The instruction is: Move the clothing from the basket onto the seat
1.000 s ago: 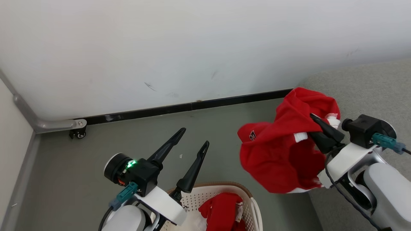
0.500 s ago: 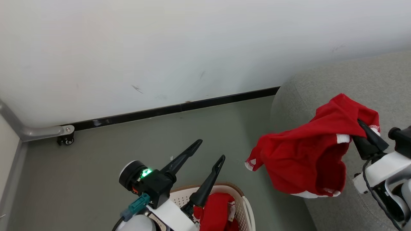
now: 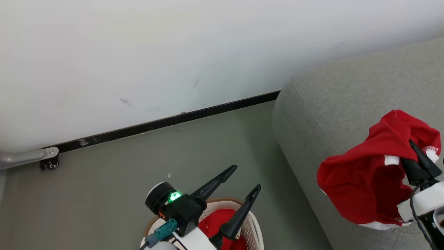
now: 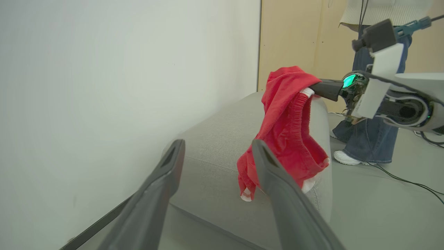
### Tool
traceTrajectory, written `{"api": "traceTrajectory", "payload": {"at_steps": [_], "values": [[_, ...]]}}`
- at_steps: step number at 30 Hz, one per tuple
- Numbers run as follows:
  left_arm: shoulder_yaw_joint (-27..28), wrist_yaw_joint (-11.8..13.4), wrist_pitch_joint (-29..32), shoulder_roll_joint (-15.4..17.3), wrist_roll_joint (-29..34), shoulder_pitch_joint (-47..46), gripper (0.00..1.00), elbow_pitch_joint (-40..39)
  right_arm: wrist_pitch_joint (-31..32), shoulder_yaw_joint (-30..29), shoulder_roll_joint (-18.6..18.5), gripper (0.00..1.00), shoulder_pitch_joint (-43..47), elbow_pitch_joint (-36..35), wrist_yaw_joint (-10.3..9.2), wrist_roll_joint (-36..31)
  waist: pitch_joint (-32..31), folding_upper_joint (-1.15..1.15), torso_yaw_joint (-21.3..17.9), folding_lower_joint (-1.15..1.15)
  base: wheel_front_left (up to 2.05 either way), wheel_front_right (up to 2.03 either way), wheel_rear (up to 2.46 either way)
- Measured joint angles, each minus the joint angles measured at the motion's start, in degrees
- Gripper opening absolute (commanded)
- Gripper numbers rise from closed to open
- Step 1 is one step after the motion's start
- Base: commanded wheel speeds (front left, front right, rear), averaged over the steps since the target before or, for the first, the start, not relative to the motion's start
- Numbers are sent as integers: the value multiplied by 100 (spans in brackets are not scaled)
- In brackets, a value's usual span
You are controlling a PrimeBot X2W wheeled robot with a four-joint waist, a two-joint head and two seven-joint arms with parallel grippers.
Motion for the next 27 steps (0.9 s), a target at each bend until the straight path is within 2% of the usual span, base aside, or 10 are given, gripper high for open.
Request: {"api": "traceTrajectory", "payload": {"at_steps": [18,24,27], "values": [[-222,-8,-64,-36,-83,83,100,-4,0,-22,276,0,458,-360,0,-26,20,0,-600,0,0,0,0],[-221,0,-75,-34,-66,105,100,-30,2,298,192,0,364,-274,1,-22,102,0,-688,0,0,0,0],[-215,10,-75,-23,-47,105,100,-36,26,349,101,0,11,-157,0,24,166,0,-676,0,0,0,0]]}}
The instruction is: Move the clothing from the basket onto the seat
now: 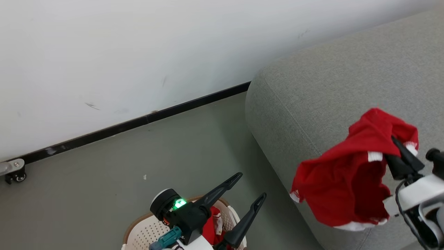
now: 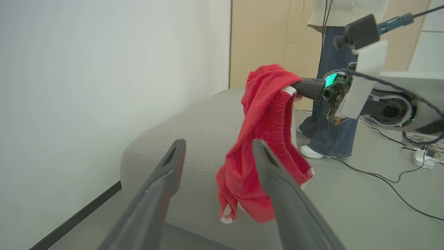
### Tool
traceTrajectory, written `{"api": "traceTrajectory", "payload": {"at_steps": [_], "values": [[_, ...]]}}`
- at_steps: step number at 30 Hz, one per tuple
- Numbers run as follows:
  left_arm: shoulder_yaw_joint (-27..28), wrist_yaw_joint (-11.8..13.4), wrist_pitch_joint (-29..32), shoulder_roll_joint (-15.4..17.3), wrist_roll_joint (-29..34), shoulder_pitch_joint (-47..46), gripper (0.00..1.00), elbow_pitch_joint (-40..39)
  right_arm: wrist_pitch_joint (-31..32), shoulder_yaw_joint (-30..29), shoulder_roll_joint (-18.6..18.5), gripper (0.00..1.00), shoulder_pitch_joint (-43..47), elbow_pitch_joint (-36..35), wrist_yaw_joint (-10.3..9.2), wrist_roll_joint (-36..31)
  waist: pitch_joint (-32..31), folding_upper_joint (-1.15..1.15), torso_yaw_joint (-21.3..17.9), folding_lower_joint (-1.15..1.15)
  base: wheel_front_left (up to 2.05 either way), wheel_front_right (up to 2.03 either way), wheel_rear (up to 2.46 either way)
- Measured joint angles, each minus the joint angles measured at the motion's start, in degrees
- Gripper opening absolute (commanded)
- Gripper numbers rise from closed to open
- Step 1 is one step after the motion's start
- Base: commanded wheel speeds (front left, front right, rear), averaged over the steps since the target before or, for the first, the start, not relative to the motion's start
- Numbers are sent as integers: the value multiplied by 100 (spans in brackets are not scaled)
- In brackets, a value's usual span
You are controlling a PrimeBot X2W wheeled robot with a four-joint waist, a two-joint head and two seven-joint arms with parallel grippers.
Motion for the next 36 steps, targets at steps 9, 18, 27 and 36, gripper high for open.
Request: {"api": "traceTrajectory", "payload": {"at_steps": [9,18,27,36], "values": [[86,151,43,76,136,-1,100,-108,589,48,-181,0,-1639,759,1,491,263,0,153,0,0,0,0],[213,324,156,182,292,-36,100,-309,1118,-256,-666,0,-3041,1578,0,528,587,0,322,0,0,0,0],[236,353,327,222,400,-256,100,-575,1232,-676,-1004,0,-3682,2224,1,465,926,0,506,0,0,0,0],[171,344,497,259,508,-556,100,-840,973,-1425,-1681,0,-4341,2906,1,323,1354,0,746,0,0,0,0]]}}
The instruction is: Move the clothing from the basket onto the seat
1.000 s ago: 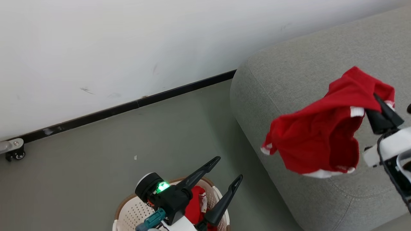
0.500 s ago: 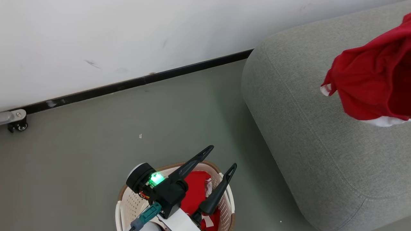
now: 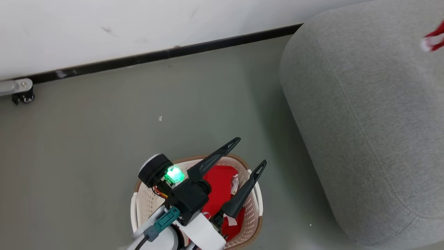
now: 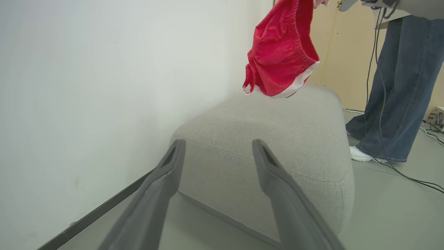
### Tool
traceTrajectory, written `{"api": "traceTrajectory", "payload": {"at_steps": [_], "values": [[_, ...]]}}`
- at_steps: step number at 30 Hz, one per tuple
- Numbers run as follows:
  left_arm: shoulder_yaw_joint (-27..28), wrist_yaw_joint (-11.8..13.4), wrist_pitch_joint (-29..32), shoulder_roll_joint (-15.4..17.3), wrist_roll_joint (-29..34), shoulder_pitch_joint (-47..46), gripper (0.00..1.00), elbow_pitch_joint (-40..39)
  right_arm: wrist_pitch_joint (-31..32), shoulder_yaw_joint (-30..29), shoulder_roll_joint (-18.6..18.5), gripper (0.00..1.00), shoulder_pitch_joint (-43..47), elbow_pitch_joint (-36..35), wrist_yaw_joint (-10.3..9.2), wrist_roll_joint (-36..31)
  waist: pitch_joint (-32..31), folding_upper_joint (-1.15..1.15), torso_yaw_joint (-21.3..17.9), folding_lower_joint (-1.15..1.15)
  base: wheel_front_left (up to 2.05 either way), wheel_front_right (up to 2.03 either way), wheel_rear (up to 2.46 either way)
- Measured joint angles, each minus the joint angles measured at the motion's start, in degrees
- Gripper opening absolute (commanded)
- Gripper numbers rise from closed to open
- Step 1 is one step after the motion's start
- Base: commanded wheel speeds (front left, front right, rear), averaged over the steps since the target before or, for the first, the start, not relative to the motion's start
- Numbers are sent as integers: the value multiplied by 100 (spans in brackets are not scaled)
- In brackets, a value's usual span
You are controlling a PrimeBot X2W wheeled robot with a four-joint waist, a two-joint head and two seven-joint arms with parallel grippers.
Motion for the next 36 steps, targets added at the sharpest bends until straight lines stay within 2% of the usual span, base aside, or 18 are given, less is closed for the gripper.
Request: {"api": "traceTrajectory", "payload": {"at_steps": [8,18,27,36], "values": [[-55,-57,93,74,124,-249,100,-153,-479,-623,-90,0,-33,385,-1,-363,363,0,186,0,0,0,0],[-256,-154,250,53,125,-444,100,-210,-842,-1527,368,0,785,1446,-1,-327,785,0,293,0,0,0,0],[-293,-204,278,62,151,-655,100,-221,-935,-1825,851,0,1111,1829,0,-321,1125,0,327,0,0,0,0],[-263,-210,274,89,182,-818,100,-225,-984,-2157,1042,0,1373,2042,0,-315,1375,0,336,0,0,0,0]]}}
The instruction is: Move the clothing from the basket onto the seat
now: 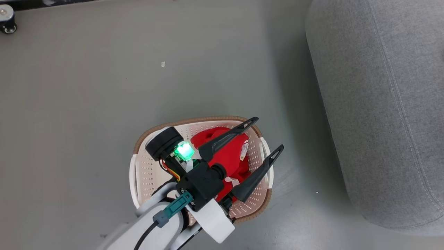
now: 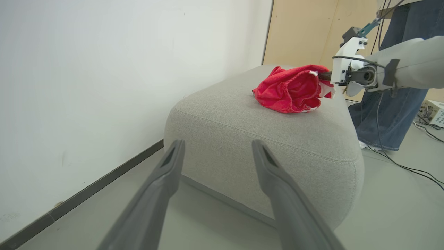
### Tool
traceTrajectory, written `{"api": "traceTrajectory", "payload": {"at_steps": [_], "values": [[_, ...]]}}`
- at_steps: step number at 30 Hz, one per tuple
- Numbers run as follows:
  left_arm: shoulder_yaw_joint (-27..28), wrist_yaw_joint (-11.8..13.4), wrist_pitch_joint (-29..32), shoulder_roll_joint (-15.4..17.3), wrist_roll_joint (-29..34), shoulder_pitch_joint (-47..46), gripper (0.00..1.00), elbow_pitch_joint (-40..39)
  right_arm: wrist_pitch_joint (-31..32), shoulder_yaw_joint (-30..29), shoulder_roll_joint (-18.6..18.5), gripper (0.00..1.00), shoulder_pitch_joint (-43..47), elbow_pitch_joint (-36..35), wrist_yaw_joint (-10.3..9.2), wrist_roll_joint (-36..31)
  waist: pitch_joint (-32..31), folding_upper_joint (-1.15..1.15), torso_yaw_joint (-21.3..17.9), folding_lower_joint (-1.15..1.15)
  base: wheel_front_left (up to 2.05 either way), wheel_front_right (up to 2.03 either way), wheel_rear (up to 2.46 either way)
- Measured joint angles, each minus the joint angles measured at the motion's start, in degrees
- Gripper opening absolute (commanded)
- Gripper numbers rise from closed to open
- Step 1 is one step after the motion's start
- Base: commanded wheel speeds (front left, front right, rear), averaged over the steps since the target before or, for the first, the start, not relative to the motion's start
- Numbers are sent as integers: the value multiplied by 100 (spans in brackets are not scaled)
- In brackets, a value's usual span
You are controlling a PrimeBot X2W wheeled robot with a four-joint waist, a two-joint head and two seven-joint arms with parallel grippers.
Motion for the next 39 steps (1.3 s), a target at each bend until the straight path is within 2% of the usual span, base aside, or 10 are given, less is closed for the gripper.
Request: {"api": "traceTrajectory", "payload": {"at_steps": [5,6,8,9,10,18,31,39], "values": [[41,-1,-83,13,-1,-59,100,33,0,155,309,0,-1,-4,0,0,63,0,-40,0,0,0,0],[41,-1,-86,14,-1,-59,100,44,0,166,360,11,-1,-13,0,0,64,0,-51,0,0,0,0],[44,-2,-91,15,-1,-62,100,77,0,170,388,49,8,-75,0,2,61,0,-74,0,0,0,0],[44,-2,-119,15,-1,-64,100,98,-1,174,382,94,18,-126,0,3,57,0,-87,0,0,0,0],[46,-4,-143,15,-1,-65,100,111,-1,186,379,100,27,-169,0,3,52,0,-100,0,0,0,0],[46,-53,-246,29,-35,-75,100,260,-10,335,438,100,383,-671,0,19,-31,0,-233,0,0,0,0],[-18,-94,-486,-10,-221,-74,100,546,-14,443,327,100,1278,-1316,0,118,-284,0,-572,0,0,0,0],[2,-94,-566,-9,-275,-73,100,694,-15,513,216,100,1518,-1739,0,168,-454,0,-749,0,0,0,0]]}}
